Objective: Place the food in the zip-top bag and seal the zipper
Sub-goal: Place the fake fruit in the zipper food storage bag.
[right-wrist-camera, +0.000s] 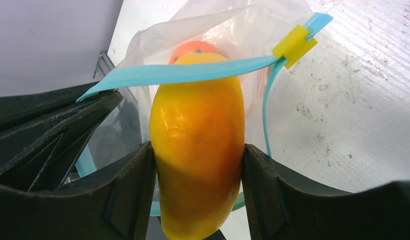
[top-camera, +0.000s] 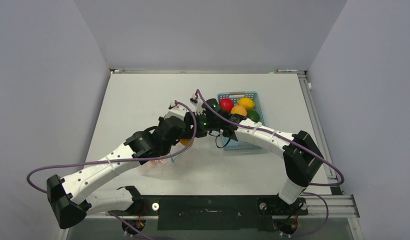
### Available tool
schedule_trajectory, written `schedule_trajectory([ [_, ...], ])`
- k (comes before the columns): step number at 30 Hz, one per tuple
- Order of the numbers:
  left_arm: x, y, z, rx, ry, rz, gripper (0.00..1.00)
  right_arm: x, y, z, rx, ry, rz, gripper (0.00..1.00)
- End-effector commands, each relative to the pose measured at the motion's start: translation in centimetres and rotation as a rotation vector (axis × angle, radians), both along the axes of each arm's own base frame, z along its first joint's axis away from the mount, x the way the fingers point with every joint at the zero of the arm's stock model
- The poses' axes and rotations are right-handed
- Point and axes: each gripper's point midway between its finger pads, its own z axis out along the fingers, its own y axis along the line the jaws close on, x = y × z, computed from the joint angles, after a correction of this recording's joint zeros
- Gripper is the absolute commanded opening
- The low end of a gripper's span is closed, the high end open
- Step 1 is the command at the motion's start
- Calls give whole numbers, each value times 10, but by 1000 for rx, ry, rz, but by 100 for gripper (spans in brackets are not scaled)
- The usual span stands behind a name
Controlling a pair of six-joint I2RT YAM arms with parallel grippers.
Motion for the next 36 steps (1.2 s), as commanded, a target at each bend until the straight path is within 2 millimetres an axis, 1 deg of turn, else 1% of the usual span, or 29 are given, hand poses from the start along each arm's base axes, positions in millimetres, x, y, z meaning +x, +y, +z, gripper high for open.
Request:
schedule_trajectory([
  [1,3,-6,12,-53,-38,-6,0,18,18,26,80,-39,-83,51],
  [9,3,-6,11,-52,-35,-9,0,33,22,21,74,-37,-226,56],
  [11,3,-7,11,-51,-35,-9,0,38,22,20,73,-40,-269,60],
  [15,2,-7,12,-53,-34,-11,0,42,26,19,81,-33,-324,67],
  [18,3,-7,12,-55,-36,-11,0,47,35,21,111,-23,-340,72],
  [21,2,-7,13,-57,-37,-12,0,48,42,17,111,-9,-350,79],
  [22,2,-7,13,-58,-37,-12,0,48,44,16,112,-5,-350,79],
  [26,2,-6,13,-57,-40,-11,0,46,47,17,117,-6,-343,81],
  [30,2,-6,14,-56,-43,-7,0,44,44,21,116,-19,-335,81],
  [33,2,-5,13,-53,-43,-4,0,42,40,26,110,-38,-325,81],
  [36,3,-4,13,-50,-44,2,0,39,37,36,114,-64,-307,81],
])
